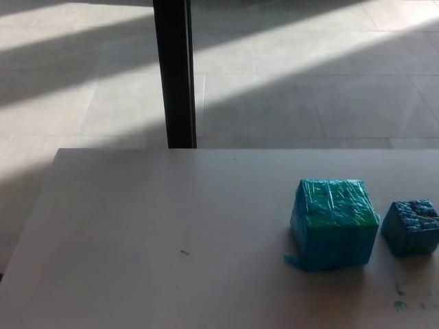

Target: The robot uses its right hand to pick up the small cube kept on the middle on the desk and place it on the bigger cube kept next to it

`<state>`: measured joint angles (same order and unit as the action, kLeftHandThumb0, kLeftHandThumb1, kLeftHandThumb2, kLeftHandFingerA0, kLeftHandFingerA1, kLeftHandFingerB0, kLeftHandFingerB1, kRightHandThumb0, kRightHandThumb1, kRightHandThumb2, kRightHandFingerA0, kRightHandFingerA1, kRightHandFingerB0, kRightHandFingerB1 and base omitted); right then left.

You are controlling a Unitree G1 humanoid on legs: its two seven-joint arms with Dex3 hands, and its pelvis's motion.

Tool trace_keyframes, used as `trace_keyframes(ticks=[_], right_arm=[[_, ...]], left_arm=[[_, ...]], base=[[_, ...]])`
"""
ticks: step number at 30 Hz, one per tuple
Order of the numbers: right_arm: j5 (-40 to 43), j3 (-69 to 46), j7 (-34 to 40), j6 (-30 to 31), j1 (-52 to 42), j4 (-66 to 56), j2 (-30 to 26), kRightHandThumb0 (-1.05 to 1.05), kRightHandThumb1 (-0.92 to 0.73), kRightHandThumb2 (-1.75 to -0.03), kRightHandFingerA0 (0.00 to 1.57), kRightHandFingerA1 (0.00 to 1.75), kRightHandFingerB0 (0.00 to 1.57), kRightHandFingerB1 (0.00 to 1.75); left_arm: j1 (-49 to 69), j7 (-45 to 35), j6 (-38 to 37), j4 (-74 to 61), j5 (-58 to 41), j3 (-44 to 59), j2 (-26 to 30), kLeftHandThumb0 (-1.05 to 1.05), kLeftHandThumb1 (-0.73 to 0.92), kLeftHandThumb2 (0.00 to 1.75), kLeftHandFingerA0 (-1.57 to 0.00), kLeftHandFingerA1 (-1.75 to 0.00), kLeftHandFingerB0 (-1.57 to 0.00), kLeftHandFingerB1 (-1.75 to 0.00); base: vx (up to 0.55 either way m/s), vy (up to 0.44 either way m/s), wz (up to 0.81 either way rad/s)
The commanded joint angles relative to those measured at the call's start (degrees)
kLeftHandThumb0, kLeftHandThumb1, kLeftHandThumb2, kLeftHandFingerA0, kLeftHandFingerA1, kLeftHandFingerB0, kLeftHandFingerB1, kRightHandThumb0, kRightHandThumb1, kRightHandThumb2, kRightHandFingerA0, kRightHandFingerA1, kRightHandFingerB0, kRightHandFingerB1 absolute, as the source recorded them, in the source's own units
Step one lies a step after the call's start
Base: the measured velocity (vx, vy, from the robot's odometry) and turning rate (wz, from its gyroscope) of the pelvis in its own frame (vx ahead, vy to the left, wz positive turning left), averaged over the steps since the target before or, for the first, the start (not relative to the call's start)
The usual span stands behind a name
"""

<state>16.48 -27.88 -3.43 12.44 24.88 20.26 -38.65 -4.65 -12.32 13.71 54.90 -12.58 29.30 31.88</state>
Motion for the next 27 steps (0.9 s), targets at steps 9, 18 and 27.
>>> trace_keyframes(ticks=[9,18,27], right_arm=[[-3.3,15.0,-12.6,2.4,5.6,1.1,-0.2,-0.62,-0.7,-0.61,0.49,0.5,0.29,0.34],[-10.5,27.2,-19.8,-0.3,11.6,8.4,-3.2,-0.74,-0.6,-0.6,0.23,0.51,0.08,0.23],[-21.8,40.0,-21.4,-4.4,16.6,14.4,-3.9,-1.05,-0.57,-1.02,0.0,0.05,0.0,0.0]], left_arm=[[0.9,-1.2,0.2,-0.2,-0.6,-0.3,2.2,-0.96,0.71,1.14,-0.39,-0.64,-0.33,-0.51],[-0.3,-1.1,-0.7,1.9,-0.7,-0.3,2.5,-0.99,0.69,1.14,-0.39,-0.63,-0.34,-0.51],[0.5,-1.2,0.7,-1.0,-0.8,-0.5,2.5,-1.0,0.73,1.15,-0.39,-0.63,-0.34,-0.5]], base=[[0.0,0.0,0.0],[0.0,0.0,0.0],[0.0,0.0,0.0]])
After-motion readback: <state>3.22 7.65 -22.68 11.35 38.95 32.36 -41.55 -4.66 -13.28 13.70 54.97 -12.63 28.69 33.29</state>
